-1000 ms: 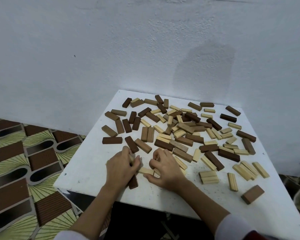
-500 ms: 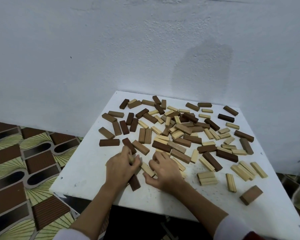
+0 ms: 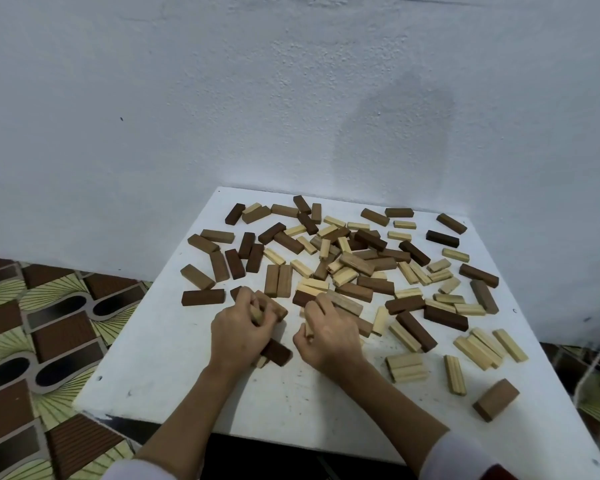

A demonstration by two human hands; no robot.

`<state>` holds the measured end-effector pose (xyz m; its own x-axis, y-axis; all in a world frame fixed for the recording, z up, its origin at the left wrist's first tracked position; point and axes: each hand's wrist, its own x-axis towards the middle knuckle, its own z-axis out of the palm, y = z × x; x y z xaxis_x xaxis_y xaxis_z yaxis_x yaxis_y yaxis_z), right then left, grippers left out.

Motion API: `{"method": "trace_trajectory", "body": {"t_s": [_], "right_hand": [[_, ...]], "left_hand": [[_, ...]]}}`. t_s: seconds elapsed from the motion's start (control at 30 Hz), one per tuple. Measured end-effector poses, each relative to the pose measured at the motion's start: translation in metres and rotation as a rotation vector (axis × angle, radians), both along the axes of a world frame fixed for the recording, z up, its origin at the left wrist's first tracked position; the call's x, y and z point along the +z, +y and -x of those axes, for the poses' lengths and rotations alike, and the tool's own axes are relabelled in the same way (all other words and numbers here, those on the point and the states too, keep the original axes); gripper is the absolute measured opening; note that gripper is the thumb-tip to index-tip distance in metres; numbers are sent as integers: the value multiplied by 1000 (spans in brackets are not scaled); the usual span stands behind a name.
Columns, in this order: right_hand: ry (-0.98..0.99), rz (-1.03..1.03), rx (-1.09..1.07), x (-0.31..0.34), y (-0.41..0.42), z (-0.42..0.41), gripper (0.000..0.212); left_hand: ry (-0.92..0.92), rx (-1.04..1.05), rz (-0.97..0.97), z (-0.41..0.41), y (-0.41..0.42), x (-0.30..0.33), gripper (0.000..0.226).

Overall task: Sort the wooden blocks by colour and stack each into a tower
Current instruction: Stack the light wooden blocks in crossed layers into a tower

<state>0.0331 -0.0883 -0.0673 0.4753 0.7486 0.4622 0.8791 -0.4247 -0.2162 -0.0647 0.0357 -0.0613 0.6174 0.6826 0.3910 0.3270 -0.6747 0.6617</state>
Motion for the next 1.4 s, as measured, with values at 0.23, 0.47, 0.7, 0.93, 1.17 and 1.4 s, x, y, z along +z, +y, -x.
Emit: {"method": "trace_trajectory", "body": {"t_s": [0.23, 0.47, 0.7, 0.93, 1.17, 1.4], "right_hand": [[403, -330, -219, 53, 20, -57, 32], [709, -476, -344, 76, 51, -142, 21], [831, -424, -235, 72, 41, -160, 25], [702, -376, -188, 57, -11, -127, 16], [350, -201, -56, 18, -77, -87, 13], [372, 116, -85, 22, -120, -67, 44]], "left_hand": [[-31, 55, 95, -63, 6, 34, 23], [10, 63, 140, -153, 12, 53, 24], [36, -146, 28, -185, 20, 38, 33], [-35, -367, -51, -146, -7, 29, 32], [67, -563, -107, -92, -50, 5, 30], [350, -709, -264, -65, -55, -6, 90]]}}
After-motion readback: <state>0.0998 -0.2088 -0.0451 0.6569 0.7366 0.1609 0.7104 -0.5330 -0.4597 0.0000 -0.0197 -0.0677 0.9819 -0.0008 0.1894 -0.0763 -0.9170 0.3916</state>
